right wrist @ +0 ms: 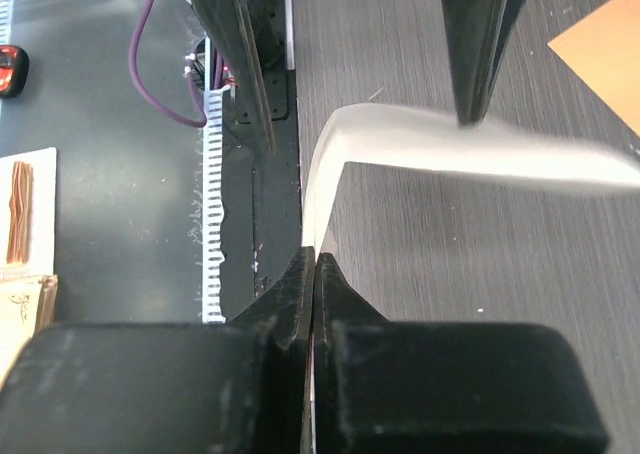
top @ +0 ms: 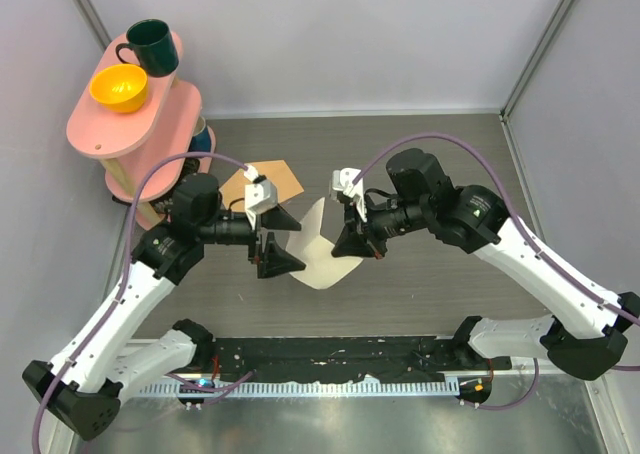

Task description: Place the letter into the envelope and seal it

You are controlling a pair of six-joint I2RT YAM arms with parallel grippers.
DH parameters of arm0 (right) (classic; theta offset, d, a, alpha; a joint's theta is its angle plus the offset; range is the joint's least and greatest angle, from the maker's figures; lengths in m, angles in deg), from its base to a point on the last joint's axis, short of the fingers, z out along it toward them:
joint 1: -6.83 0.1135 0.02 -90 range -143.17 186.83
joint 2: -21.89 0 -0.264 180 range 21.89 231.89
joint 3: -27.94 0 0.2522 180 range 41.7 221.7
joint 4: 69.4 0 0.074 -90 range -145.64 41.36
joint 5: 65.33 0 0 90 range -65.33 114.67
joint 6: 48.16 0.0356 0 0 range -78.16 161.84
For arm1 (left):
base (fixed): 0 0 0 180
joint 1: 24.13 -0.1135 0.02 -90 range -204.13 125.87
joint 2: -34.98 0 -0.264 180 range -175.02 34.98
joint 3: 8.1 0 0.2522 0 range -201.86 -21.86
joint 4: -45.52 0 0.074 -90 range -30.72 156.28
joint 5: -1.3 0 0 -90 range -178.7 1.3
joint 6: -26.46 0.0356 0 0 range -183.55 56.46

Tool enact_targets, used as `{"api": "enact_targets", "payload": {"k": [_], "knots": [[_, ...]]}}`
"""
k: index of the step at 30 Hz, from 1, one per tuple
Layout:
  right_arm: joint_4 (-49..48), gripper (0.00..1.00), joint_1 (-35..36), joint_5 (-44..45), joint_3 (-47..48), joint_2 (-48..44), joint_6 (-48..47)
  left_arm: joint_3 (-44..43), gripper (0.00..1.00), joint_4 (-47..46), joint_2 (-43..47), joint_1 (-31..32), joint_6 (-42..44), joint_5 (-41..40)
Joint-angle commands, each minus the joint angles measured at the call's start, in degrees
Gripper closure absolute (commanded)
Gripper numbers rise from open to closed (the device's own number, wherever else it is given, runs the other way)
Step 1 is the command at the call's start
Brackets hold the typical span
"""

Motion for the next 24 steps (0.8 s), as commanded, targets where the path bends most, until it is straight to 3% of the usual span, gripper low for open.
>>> {"api": "enact_targets", "payload": {"k": [1,5,12,16,20,24], "knots": [[-0.52,0.99,1.96,2.32,3.88,0.13,-4.62,1.24,0.0,-2.75,0.81,4.99,2.66,-1.73],[-0.7,0.99,2.75,2.23,4.05,0.13,-5.94,2.73,0.03,-3.8,0.9,7.1,2.05,-1.55],[0.44,0.99,3.8,3.11,4.32,0.31,-8.23,2.56,0.32,-4.68,0.46,7.37,0.47,-0.49],[-0.08,0.99,4.33,3.72,3.44,-0.3,-8.32,3.17,0.35,-7.13,0.9,7.45,-1.91,-0.85],[-0.87,0.99,4.33,4.95,3.35,-0.65,-7.96,3.0,0.46,-7.23,0.46,7.45,-3.67,-0.32],[-1.23,0.99,4.33,5.48,3.79,-0.74,-7.44,2.83,0.46,-6.79,0.28,7.8,-3.58,1.61]]}}
